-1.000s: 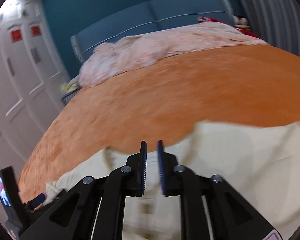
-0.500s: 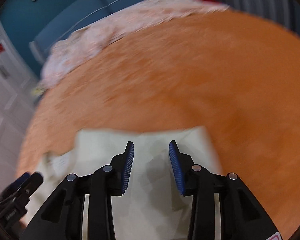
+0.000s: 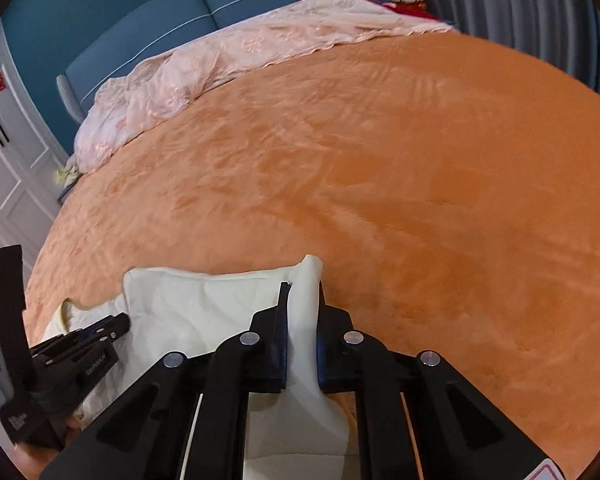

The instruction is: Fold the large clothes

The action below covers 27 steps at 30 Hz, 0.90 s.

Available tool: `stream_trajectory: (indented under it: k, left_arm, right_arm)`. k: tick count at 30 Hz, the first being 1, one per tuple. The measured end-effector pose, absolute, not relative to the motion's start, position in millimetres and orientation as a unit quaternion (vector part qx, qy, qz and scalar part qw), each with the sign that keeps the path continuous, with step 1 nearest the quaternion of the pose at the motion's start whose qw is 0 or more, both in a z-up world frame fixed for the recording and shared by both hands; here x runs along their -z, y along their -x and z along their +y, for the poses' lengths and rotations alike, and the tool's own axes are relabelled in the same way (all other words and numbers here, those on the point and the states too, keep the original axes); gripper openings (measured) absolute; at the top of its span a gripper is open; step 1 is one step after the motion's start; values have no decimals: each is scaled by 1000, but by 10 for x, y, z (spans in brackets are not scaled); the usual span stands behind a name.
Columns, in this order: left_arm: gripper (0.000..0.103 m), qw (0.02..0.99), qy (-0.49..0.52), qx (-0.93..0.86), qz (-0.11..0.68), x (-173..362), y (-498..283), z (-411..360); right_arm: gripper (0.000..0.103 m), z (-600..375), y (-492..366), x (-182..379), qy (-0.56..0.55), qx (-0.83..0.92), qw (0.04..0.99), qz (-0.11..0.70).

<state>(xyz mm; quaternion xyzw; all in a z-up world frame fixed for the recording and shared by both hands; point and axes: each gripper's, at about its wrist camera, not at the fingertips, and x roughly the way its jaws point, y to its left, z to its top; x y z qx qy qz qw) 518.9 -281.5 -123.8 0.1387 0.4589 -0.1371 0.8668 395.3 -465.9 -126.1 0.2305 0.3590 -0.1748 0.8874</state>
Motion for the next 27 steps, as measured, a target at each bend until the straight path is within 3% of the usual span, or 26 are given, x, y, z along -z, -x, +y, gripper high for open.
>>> stream_trajectory:
  k: [6,7,8,12,14,15,16,18,23,27]
  left_arm:
    - [15,878,-125,125,444,1290,-5173,-2779]
    - [13,880,-118,120,444,1299,-5183,-2748]
    - [4,880,-119,110,446,1327,-5225,-2720]
    - [4,883,-91,124,443,1282,-5216,-2621]
    - [7,891,-77,130,429,1141,-5143,-2499]
    - [17,897,-72,137,414,1019,-5068,-2392]
    - [39,903,-71,146,399,899,-5001,-2260]
    - [57,909,-79,152,379,739,-4930,-1992]
    - [55,896,-119,119,412,831,-5086,-1508]
    - [50,879,-92,125,450,994,-5179,-1239]
  right_arm:
    - [8,-4696,-4045,1469,-227,199,873,383]
    - [8,-4688,-4061,1483,-222,202,873,386]
    - [8,-4667,-4079,1497,-218,204,872,387]
    - [12,-4670,-4080,1501,-208,206,868,401]
    - [17,-4670,-4017,1286,-205,212,873,388]
    - [22,-4619,-3945,1157,-197,219,882,368]
    - [21,-4522,-3838,918,-179,224,899,331]
    - [21,-4294,-3798,642,-160,190,918,308]
    - [14,-3422,-4246,733,-144,36,903,403]
    - [11,-2899,-4500,884,-96,-2,895,437]
